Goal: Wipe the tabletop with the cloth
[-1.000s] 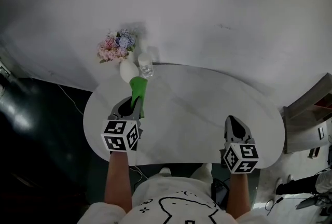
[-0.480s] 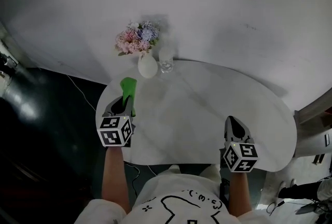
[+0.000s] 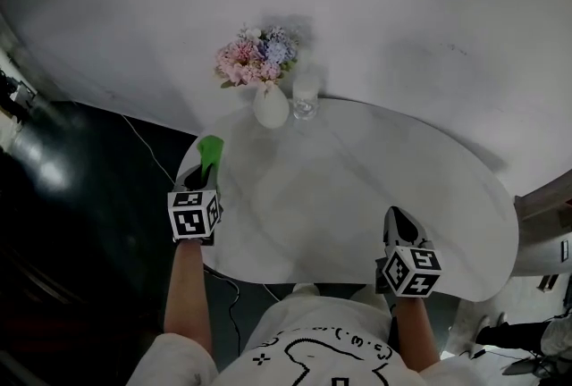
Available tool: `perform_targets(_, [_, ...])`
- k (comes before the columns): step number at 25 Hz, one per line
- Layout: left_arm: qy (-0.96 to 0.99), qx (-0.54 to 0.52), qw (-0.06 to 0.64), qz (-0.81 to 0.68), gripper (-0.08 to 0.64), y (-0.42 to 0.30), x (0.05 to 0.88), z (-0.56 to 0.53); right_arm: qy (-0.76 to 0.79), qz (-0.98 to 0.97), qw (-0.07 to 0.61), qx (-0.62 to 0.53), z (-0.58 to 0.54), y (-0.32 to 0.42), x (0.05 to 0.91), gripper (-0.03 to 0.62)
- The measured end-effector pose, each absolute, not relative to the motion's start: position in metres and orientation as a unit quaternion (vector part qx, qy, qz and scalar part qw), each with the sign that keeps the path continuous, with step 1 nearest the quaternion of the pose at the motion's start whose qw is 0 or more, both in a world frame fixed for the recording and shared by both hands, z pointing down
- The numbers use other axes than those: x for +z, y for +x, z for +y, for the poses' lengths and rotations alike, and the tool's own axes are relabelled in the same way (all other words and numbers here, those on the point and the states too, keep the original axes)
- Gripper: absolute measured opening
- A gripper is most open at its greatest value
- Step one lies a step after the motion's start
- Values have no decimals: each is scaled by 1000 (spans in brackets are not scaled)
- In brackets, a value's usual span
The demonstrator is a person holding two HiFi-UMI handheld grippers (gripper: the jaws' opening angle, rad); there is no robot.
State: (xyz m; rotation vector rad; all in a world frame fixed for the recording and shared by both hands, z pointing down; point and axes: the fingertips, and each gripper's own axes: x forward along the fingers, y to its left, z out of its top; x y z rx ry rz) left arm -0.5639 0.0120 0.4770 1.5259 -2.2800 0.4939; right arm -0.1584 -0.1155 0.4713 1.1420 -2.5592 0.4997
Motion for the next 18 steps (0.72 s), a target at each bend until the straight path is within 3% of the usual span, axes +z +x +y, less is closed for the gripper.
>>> perform_targets(18, [450, 257, 307, -798, 54, -642, 573, -3, 381, -873, 218, 214, -91, -171, 518, -6])
